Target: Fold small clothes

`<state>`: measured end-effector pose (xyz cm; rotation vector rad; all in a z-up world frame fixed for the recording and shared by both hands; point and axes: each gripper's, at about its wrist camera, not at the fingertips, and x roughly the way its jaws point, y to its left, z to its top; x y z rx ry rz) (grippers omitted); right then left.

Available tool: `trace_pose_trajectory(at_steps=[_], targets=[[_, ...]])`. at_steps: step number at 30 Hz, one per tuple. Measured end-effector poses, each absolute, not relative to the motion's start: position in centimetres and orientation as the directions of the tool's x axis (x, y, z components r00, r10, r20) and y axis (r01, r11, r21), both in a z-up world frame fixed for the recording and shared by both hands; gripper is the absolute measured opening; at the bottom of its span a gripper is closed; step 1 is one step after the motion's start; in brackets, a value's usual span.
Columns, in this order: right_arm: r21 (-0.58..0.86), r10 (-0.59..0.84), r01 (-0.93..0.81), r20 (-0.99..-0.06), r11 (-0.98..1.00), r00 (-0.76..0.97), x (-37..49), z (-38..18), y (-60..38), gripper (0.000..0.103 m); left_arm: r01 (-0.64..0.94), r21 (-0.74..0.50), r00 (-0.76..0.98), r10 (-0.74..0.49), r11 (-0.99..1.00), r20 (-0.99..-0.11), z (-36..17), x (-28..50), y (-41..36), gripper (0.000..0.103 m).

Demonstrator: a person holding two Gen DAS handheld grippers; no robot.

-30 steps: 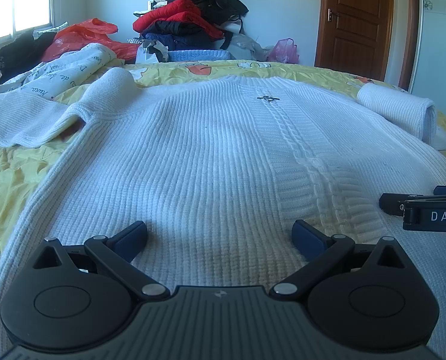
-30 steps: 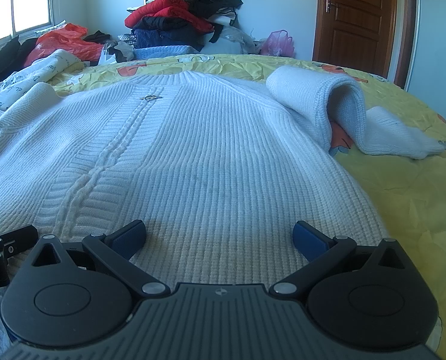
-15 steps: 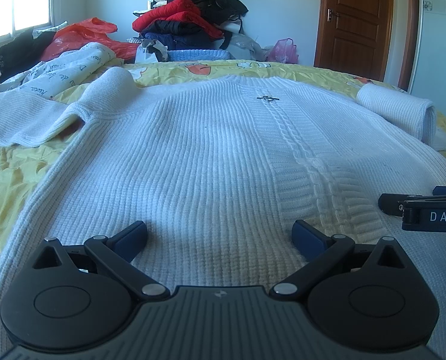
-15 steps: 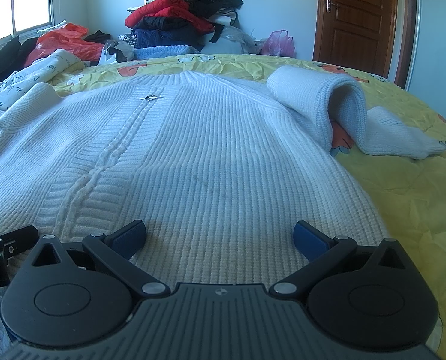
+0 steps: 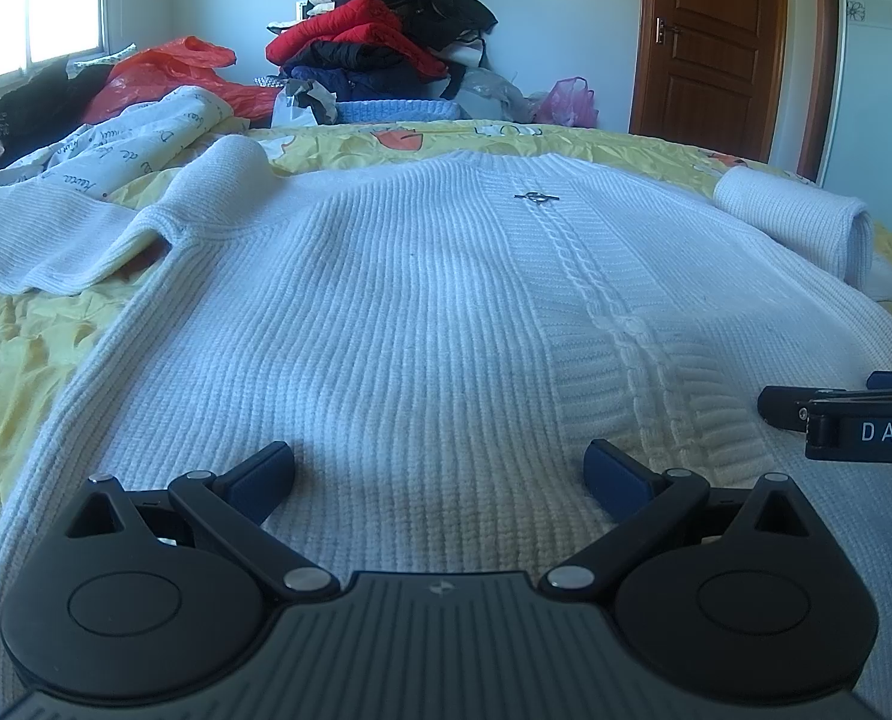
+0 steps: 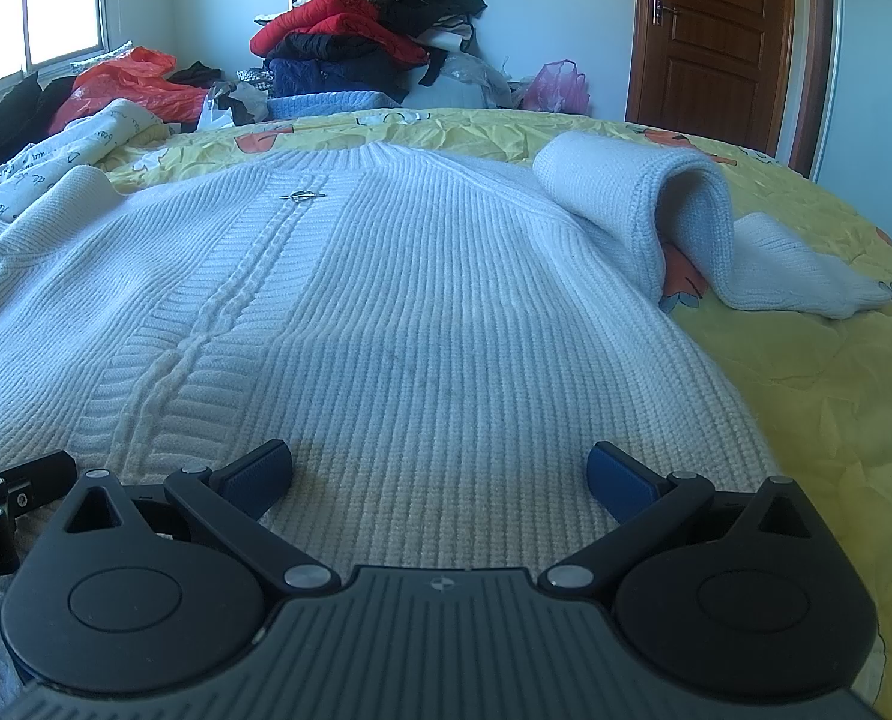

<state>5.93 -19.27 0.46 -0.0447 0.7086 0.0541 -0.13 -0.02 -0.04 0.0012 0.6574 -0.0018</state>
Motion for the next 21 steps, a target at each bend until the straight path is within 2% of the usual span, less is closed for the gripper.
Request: trace_pose_trajectory(at_steps=[9,13,15,18,21], targets=[[-0.025,0.041,-0.077,-0.663,0.997,0.747,5.9,0.7,-19.4,0.102,0.003,0.000,0.791,-0.002,1.000,-0.611,0.0,-0.1,0.0,0.103],[0.028,0.144,-0.177,-0.712,0.984,0.687,6.3,2.4,-20.5,0.103,0.002,-0.004,0.792,-0.004,1.000,-0.610,-0.1,-0.1,0.0,0.103],[0.098,0.197,-0.178,-0.677,0.979,0.710,6.0,3.7,-22.5,0.103,0.003,-0.005,0.792,-0.005,1.000,-0.611,-0.1,-0.1,-0.1,0.103],[0.214,0.208,-0.102,-0.556,0.971,0.805,5.9,5.5,-28.0,0.103,0.004,-0.005,0.791,-0.006,1.000,-0.612,-0.1,-0.1,-0.2,0.103],[0.333,0.137,0.063,-0.543,0.941,0.829,8.0,6.7,-34.8,0.103,0.003,-0.006,0.791,-0.006,1.000,-0.612,-0.1,0.0,-0.1,0.103]])
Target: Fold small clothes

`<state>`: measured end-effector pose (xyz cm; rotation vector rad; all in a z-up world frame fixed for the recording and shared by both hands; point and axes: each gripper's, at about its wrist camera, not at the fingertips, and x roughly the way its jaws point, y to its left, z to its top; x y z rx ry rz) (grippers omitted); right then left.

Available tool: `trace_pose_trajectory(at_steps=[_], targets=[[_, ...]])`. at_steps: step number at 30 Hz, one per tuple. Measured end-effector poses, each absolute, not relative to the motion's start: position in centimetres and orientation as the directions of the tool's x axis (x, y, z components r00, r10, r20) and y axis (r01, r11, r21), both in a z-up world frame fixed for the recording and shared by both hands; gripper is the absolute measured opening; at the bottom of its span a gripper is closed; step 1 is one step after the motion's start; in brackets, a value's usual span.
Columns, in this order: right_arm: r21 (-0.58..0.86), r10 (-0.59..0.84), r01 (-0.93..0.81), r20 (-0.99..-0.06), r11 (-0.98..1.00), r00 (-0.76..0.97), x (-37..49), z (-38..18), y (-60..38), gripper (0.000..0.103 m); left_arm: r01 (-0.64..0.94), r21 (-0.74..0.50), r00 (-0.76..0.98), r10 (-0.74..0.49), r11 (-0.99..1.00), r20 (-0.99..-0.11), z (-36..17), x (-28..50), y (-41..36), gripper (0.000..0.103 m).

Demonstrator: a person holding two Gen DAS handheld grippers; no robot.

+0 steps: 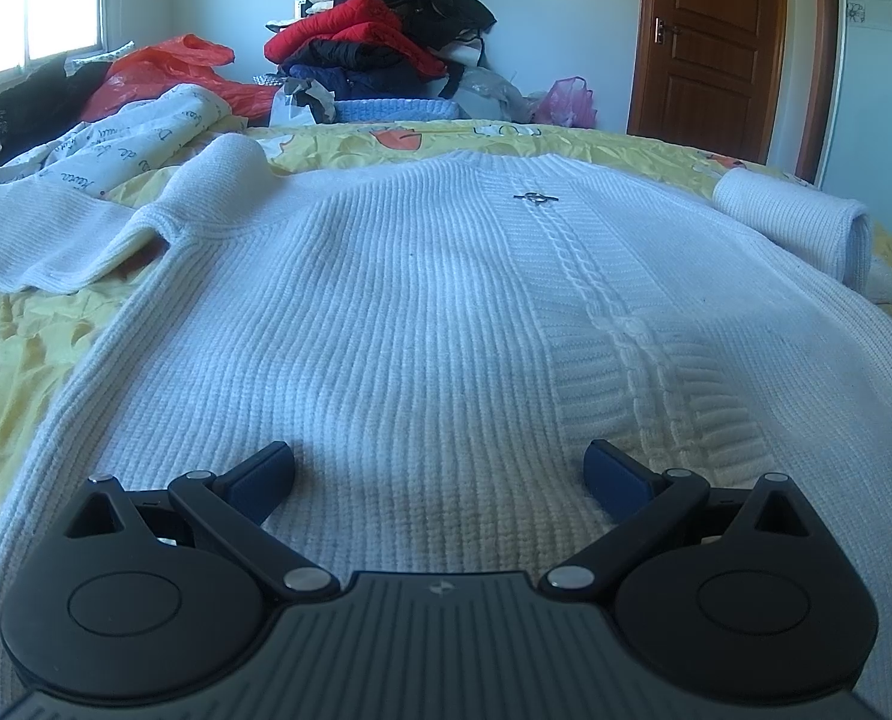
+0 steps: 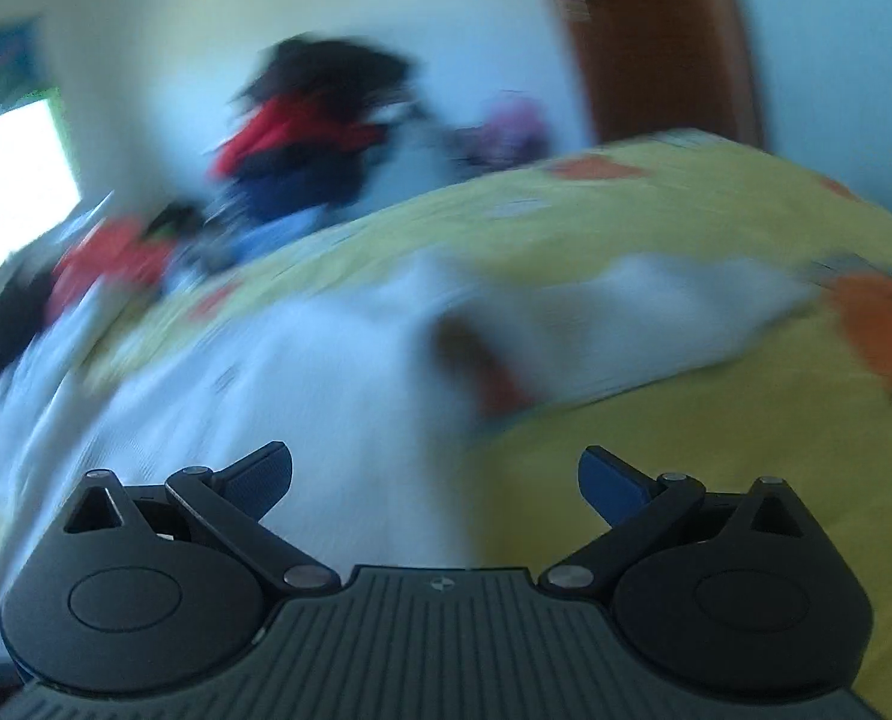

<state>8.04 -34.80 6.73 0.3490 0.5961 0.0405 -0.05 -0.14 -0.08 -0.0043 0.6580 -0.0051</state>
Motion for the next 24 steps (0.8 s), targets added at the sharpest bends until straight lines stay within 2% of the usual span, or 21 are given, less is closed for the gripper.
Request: trace_pose_trajectory(at_steps=[3,6,7,9,11,14,16,17,18,19,24], targets=[[0.567,0.132,0.192,-0.480,0.801,0.867,9.6,6.5,-42.7,0.102,0.003,-0.006,0.791,-0.006,1.000,-0.612,-0.1,0.0,-0.1,0.103],[0.683,0.060,0.315,-0.465,0.659,0.883,11.1,5.3,-49.1,0.088,0.004,-0.006,0.791,-0.006,1.000,-0.612,-0.1,-0.1,-0.1,0.103],[0.680,0.032,0.342,-0.473,0.648,0.880,11.6,4.9,-50.4,0.085,0.004,-0.006,0.791,-0.006,1.000,-0.612,-0.1,-0.1,-0.2,0.103],[0.654,-0.008,0.399,-0.515,0.642,0.857,13.0,3.8,-52.2,0.073,0.004,-0.006,0.791,-0.006,1.000,-0.612,-0.1,-0.1,-0.1,0.103],[0.634,-0.005,0.440,-0.567,0.636,0.823,14.4,2.3,-53.0,0.071,0.004,-0.005,0.791,-0.006,1.000,-0.612,-0.1,0.0,-0.1,0.103],[0.620,-0.008,0.416,-0.551,0.665,0.835,15.4,1.6,-52.3,0.066,0.004,-0.004,0.791,-0.005,1.000,-0.612,-0.1,-0.1,-0.1,0.103],[0.623,-0.010,0.406,-0.538,0.669,0.843,15.8,1.3,-52.1,0.056,0.004,-0.005,0.791,-0.006,1.000,-0.612,-0.1,-0.1,-0.1,0.103],[0.613,-0.018,0.408,-0.540,0.676,0.841,16.5,1.4,-52.4,0.040,0.004,-0.006,0.791,-0.007,1.000,-0.612,-0.1,-0.1,-0.1,0.103],[0.594,-0.035,0.417,-0.547,0.688,0.836,16.7,1.2,-52.3,0.020,0.004,-0.006,0.791,-0.007,1.000,-0.612,-0.1,-0.1,-0.1,0.103],[0.574,-0.051,0.432,-0.560,0.695,0.827,17.0,0.9,-52.2,0.014,0.004,-0.007,0.791,-0.007,1.000,-0.612,-0.1,-0.1,-0.1,0.103],[0.580,-0.057,0.414,-0.534,0.702,0.843,16.5,1.9,-52.3,0.014,0.004,-0.008,0.791,-0.008,1.000,-0.611,-0.1,0.0,-0.1,0.103]])
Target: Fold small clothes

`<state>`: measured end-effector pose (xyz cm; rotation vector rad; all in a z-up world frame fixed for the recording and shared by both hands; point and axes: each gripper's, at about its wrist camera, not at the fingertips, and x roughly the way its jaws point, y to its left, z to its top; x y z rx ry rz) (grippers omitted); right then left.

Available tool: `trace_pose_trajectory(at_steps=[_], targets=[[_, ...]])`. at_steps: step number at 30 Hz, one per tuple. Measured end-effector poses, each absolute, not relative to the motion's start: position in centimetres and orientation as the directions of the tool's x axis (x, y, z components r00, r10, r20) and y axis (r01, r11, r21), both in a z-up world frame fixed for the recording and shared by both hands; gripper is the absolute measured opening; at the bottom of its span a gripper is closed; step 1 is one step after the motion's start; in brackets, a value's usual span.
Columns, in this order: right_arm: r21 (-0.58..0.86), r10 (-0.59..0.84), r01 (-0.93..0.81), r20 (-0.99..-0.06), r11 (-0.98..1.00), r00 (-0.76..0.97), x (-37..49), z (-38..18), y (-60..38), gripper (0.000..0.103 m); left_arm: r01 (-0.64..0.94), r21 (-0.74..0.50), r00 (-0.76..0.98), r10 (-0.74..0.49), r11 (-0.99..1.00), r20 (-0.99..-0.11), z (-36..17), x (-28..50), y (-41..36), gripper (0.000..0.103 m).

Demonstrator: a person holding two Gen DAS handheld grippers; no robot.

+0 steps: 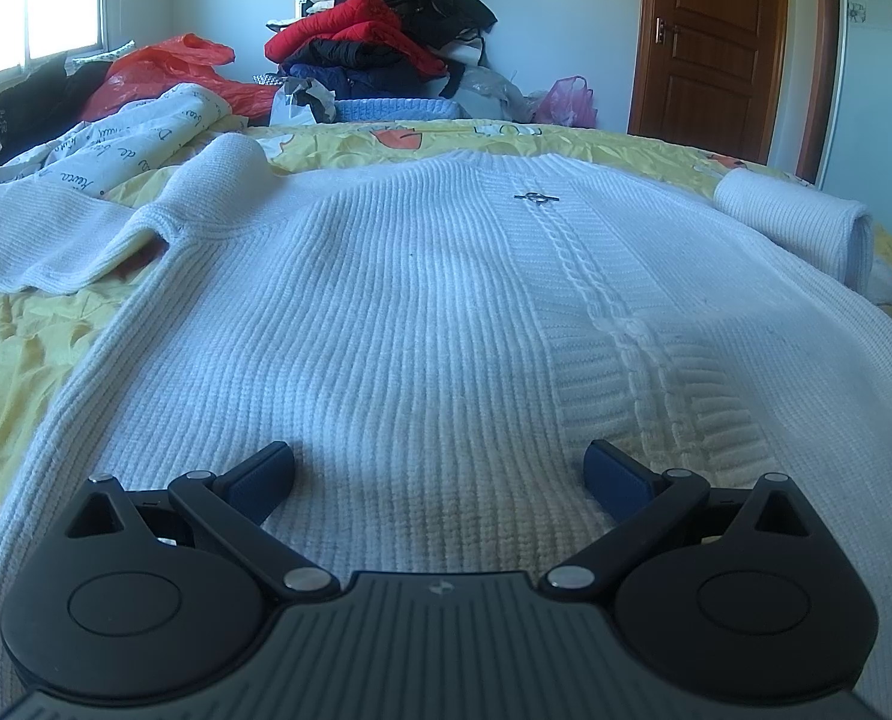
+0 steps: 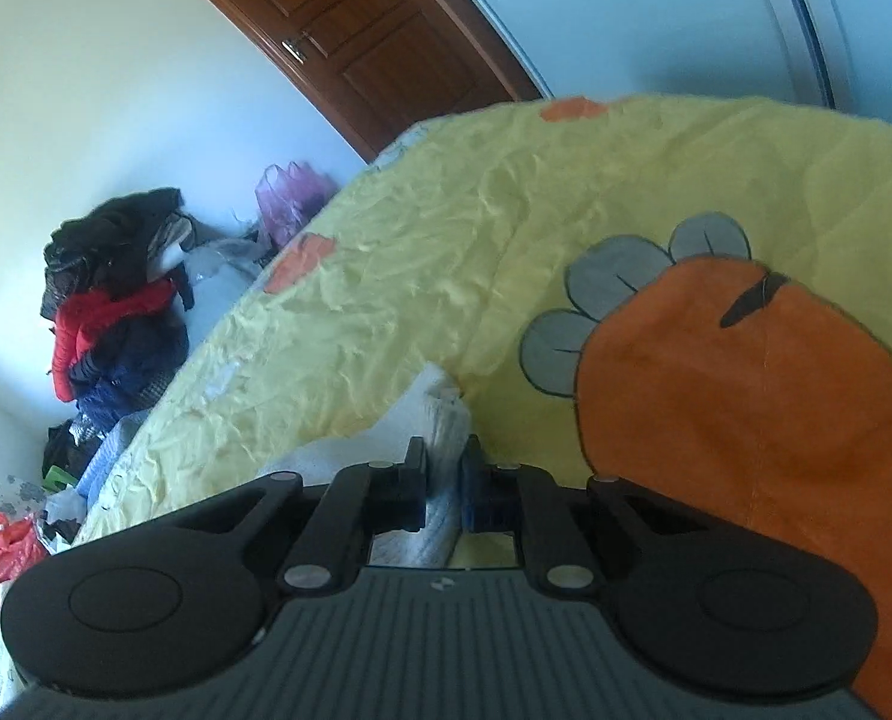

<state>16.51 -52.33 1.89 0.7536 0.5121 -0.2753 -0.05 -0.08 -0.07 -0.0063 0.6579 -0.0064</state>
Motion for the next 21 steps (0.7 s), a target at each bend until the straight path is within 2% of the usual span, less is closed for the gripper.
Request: trace_pose_trajectory(at_steps=[7,12,15,18,21], targets=[[0.647,0.027,0.190,-0.310,0.738,0.950,15.1,11.6,-49.1,0.014,0.004,-0.047,0.798,-0.032,0.999,-0.602,0.0,0.0,0.5,0.103],[0.630,0.263,-0.116,-0.146,0.768,0.954,15.4,17.8,-39.7,0.014,0.004,-0.078,0.804,-0.050,0.997,-0.593,0.1,-0.1,0.9,0.103],[0.566,0.425,-0.254,-0.192,0.785,0.885,17.0,17.1,-31.7,0.014,0.005,-0.093,0.806,-0.059,0.996,-0.589,0.1,-0.1,1.2,0.103],[0.545,0.500,-0.266,-0.341,0.795,0.796,19.1,12.1,-24.7,0.014,0.006,-0.110,0.809,-0.070,0.994,-0.583,0.1,-0.3,1.4,0.103],[0.513,0.502,-0.231,-0.488,0.827,0.714,20.6,6.1,-19.6,0.014,0.007,-0.119,0.810,-0.075,0.993,-0.581,0.1,-0.3,1.5,0.103]])
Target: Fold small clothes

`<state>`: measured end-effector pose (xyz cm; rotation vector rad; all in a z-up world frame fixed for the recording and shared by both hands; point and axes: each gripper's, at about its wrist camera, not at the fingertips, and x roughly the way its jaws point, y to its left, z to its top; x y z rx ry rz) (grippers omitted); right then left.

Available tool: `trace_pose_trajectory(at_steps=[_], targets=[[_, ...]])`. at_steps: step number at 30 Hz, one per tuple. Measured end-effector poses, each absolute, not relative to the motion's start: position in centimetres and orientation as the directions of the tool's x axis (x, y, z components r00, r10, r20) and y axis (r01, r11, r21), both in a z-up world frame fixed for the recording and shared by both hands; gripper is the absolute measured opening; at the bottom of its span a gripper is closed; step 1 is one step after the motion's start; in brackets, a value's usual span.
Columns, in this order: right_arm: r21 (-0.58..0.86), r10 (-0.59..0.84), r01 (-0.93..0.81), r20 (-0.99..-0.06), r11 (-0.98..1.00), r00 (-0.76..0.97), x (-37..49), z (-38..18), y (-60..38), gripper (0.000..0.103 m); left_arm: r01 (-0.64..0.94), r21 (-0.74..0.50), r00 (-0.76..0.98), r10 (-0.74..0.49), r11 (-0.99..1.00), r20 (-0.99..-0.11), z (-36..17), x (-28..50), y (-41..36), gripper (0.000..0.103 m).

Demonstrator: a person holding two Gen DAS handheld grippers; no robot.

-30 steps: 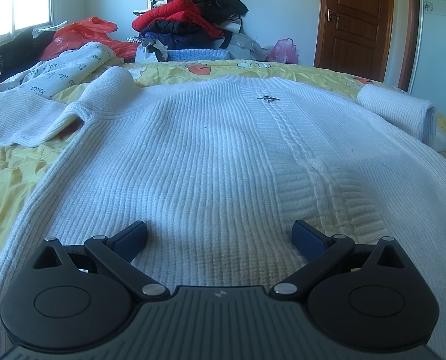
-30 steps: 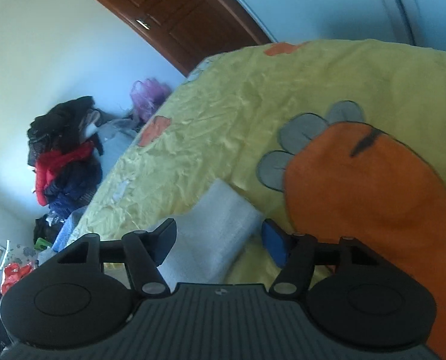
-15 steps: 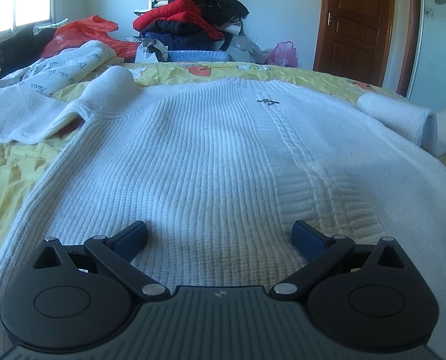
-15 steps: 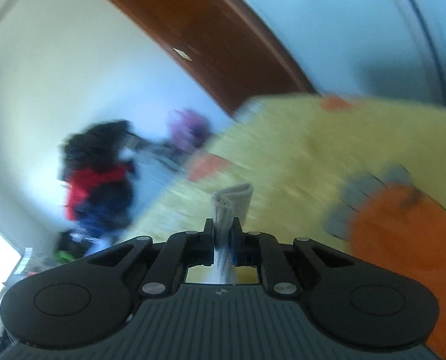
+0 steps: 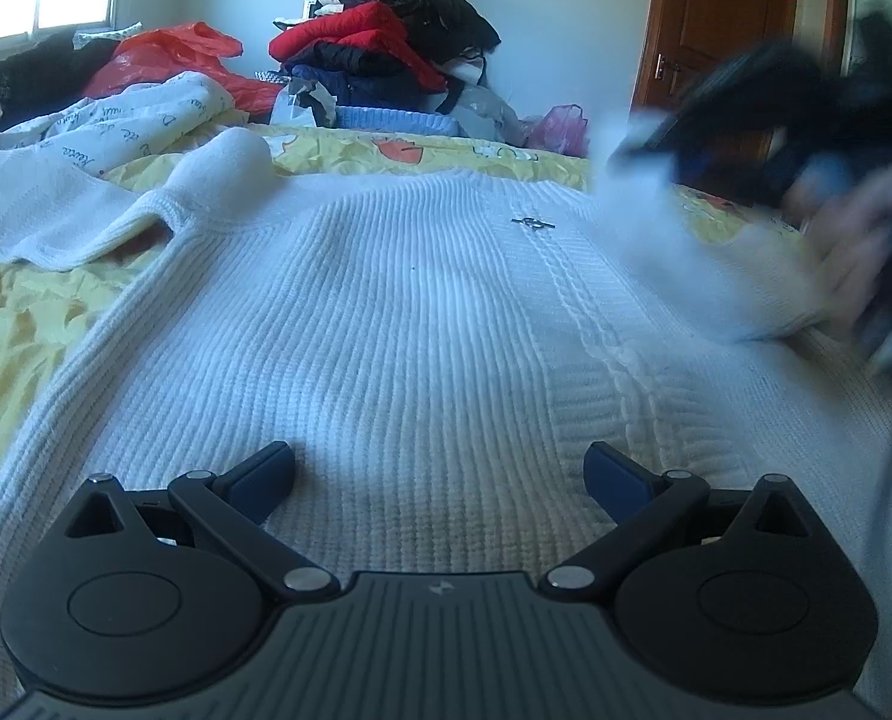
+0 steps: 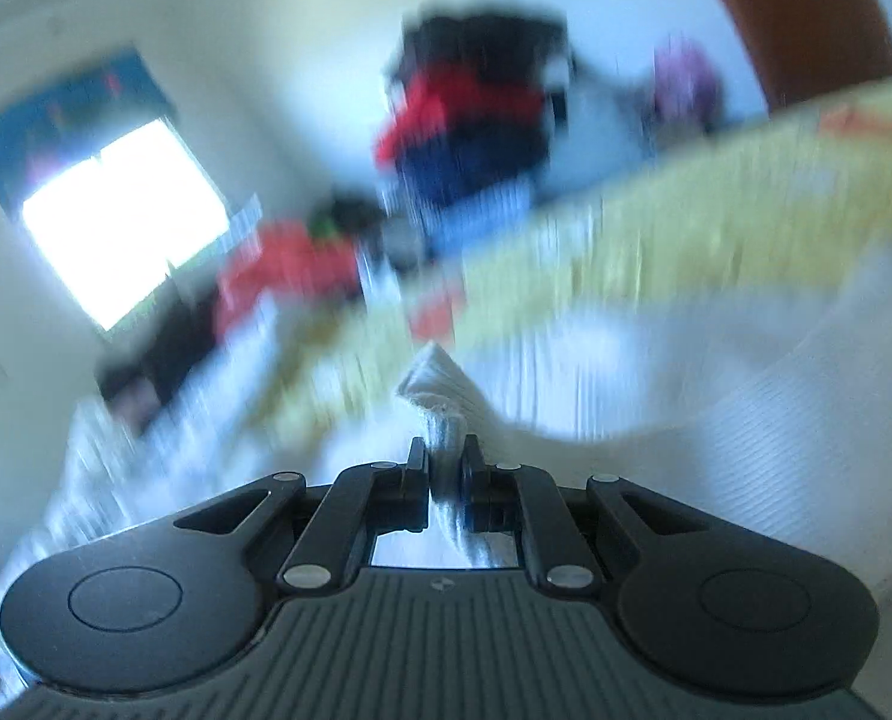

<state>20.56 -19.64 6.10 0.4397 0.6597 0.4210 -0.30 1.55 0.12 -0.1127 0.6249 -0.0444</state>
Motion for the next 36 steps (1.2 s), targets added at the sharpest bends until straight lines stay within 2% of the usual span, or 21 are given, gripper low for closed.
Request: trace_pose_trajectory(at_steps=[1,2,3,4,5,6,9,13,15,17,21,23,28,29,30,31,32,36], targets=[[0.495,0.489,-0.220,-0.516,0.840,0.704,20.1,4.9,-18.3,0.014,0.008,-0.118,0.810,-0.076,0.993,-0.581,0.1,-0.3,1.5,0.103],[0.485,0.477,-0.208,-0.539,0.850,0.694,20.0,3.7,-17.5,0.019,0.008,-0.117,0.810,-0.075,0.993,-0.582,0.1,-0.3,1.6,0.103],[0.480,0.472,-0.200,-0.553,0.854,0.687,19.7,3.2,-16.9,0.031,0.009,-0.114,0.809,-0.075,0.993,-0.583,0.1,-0.3,1.6,0.103],[0.484,0.463,-0.183,-0.559,0.856,0.688,19.5,2.9,-17.1,0.037,0.009,-0.111,0.808,-0.073,0.994,-0.584,0.1,-0.3,1.6,0.103],[0.492,0.464,-0.177,-0.557,0.852,0.688,19.0,3.1,-17.3,0.057,0.009,-0.108,0.808,-0.071,0.994,-0.586,0.1,-0.3,1.5,0.103],[0.500,0.465,-0.175,-0.544,0.848,0.699,18.3,3.6,-17.8,0.066,0.010,-0.106,0.807,-0.071,0.994,-0.586,0.1,-0.3,1.4,0.103],[0.505,0.452,-0.188,-0.473,0.842,0.756,15.1,4.0,-21.7,0.065,0.008,-0.127,0.811,-0.080,0.992,-0.579,0.2,-0.3,1.7,0.103],[0.403,0.334,-0.124,-0.505,0.907,0.796,11.7,2.9,-25.8,0.066,-0.032,-0.148,0.800,-0.063,0.989,-0.597,1.3,0.6,1.7,0.103],[0.383,0.310,-0.106,-0.524,0.918,0.793,10.9,2.1,-27.0,0.064,-0.043,-0.199,0.801,-0.086,0.979,-0.593,2.8,1.9,1.6,0.103],[0.402,0.319,-0.105,-0.515,0.910,0.796,10.1,1.6,-27.7,0.065,-0.040,-0.293,0.796,-0.147,0.955,-0.587,4.5,4.0,1.5,0.103],[0.418,0.348,-0.133,-0.497,0.899,0.795,10.6,0.6,-27.2,0.079,-0.041,-0.623,0.682,-0.434,0.781,-0.589,4.2,10.2,1.6,0.103],[0.442,0.373,-0.146,-0.486,0.885,0.790,10.6,0.4,-27.6,0.081,-0.100,-0.691,0.632,-0.491,0.716,-0.599,2.9,12.6,1.4,0.103],[0.537,0.424,-0.147,-0.439,0.831,0.792,10.3,0.2,-29.2,0.081,-0.186,-0.681,0.666,-0.419,0.708,-0.617,1.5,15.5,0.4,0.100],[0.548,0.429,-0.146,-0.434,0.824,0.793,10.3,0.1,-29.4,0.080,-0.194,-0.660,0.671,-0.392,0.726,-0.629,1.6,15.8,0.0,0.090],[0.554,0.432,-0.146,-0.430,0.819,0.793,10.3,0.0,-29.5,0.080,-0.199,-0.633,0.675,-0.364,0.749,-0.642,1.7,16.0,-0.4,0.069],[0.557,0.433,-0.146,-0.428,0.818,0.793,10.3,0.0,-29.5,0.081,-0.208,-0.589,0.678,-0.319,0.781,-0.662,1.8,16.2,-0.8,0.052],[0.558,0.434,-0.147,-0.427,0.817,0.793,10.3,0.0,-29.5,0.081,-0.229,-0.540,0.667,-0.273,0.810,-0.693,1.9,16.6,-1.0,0.025],[0.565,0.439,-0.149,-0.421,0.811,0.794,10.3,-0.1,-29.5,0.081,-0.229,-0.463,0.670,-0.207,0.856,-0.713,2.0,16.8,-1.4,0.015]])
